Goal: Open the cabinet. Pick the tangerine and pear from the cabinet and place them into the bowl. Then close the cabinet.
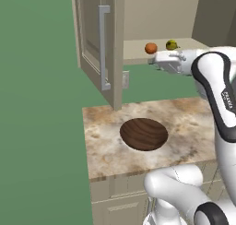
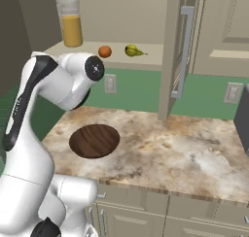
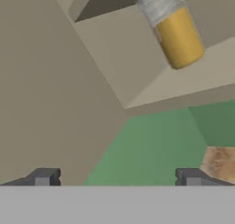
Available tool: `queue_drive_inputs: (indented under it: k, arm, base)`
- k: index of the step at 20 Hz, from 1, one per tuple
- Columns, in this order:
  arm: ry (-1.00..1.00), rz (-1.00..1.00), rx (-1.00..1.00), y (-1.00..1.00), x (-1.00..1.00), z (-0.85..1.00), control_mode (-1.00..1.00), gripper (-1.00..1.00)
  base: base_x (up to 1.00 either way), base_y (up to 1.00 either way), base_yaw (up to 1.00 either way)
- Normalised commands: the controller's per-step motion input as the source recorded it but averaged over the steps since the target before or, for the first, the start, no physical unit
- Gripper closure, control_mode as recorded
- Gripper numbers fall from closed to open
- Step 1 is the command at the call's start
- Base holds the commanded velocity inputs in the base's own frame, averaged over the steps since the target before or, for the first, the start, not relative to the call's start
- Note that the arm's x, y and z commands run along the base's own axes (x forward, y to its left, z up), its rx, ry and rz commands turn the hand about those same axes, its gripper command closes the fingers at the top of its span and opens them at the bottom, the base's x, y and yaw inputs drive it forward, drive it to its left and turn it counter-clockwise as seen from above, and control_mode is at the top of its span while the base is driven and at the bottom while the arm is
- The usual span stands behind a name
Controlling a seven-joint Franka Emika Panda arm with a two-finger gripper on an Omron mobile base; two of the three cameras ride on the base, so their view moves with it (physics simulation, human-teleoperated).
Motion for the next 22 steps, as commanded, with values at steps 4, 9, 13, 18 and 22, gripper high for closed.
queue_drive_inputs:
  k: [4,9,13,18,22]
  arm:
    - [0.0,-0.28,-0.21,-0.54,-0.03,0.0,-1.0,-1.0]
    - [-0.05,-0.32,-0.3,-0.38,-0.02,-0.02,-1.0,-1.0]
    - [0.0,-0.25,-0.1,-0.21,0.49,0.12,-1.0,-1.0]
    - [0.0,-0.11,0.0,-0.14,0.6,0.32,-1.0,-1.0]
    - [0.0,-0.1,0.0,-0.13,0.59,0.19,-1.0,-1.0]
  base:
    - [0.0,0.0,0.0]
    - [0.0,0.0,0.0]
    - [0.0,0.0,0.0]
    - [0.0,0.0,0.0]
    - [0.0,0.0,0.0]
